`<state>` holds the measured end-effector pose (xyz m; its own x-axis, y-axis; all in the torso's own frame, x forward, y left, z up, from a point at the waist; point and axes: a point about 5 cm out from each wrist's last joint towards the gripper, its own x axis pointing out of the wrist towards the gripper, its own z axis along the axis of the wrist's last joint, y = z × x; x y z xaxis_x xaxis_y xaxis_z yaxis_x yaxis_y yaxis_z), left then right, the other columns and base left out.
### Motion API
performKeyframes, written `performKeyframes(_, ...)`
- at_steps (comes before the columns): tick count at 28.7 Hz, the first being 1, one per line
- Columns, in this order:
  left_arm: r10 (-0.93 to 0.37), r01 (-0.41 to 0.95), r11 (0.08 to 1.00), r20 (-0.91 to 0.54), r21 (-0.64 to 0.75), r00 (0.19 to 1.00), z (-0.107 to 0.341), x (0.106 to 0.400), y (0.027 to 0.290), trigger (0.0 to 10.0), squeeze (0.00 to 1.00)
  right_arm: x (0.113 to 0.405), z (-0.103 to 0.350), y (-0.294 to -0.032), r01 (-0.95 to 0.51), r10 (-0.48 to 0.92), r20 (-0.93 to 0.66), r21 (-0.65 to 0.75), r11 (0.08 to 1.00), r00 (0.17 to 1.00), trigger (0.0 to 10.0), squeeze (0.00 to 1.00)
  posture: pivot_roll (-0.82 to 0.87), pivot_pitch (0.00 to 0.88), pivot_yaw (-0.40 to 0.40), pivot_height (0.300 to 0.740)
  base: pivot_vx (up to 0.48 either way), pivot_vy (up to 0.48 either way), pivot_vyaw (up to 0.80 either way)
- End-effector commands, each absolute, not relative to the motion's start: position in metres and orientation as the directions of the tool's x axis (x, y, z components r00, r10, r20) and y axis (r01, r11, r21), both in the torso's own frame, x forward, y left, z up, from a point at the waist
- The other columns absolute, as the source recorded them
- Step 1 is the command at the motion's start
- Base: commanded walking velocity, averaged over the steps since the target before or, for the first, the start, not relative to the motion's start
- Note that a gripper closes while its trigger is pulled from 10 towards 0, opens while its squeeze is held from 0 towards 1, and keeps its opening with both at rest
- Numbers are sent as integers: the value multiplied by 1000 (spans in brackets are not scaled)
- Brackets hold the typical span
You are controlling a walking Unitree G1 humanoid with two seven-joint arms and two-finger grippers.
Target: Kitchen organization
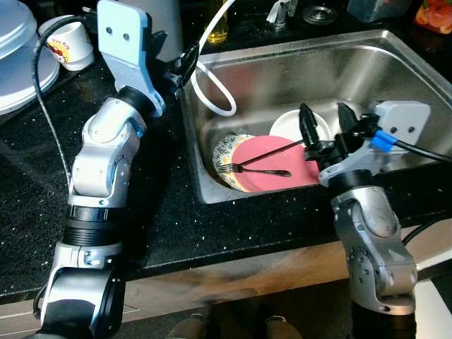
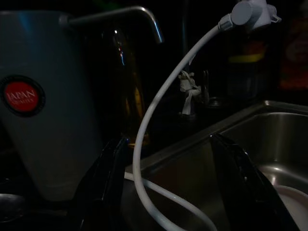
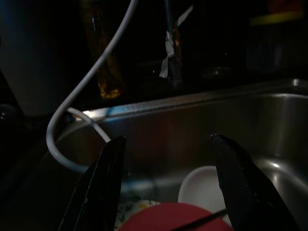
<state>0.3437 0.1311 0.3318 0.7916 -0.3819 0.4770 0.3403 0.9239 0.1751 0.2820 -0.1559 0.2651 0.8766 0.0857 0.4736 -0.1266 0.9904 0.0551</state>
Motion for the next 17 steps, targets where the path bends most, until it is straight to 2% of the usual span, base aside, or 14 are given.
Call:
performKeyframes(1,-373,304,927,473,218,798,325,340,129,10000,0,283,261,-158,-108,68,466,61,992,882,10000,0,70,170,82,740,0,0,0)
performKeyframes(15,-263,182,960,467,212,844,317,342,137,10000,0,287,259,-162,-86,51,471,53,995,881,10000,0,68,156,77,740,0,0,0)
performKeyframes(17,-231,87,954,518,286,824,319,336,141,10000,0,287,258,-159,-91,88,475,-16,996,876,10000,0,67,148,64,740,0,0,0)
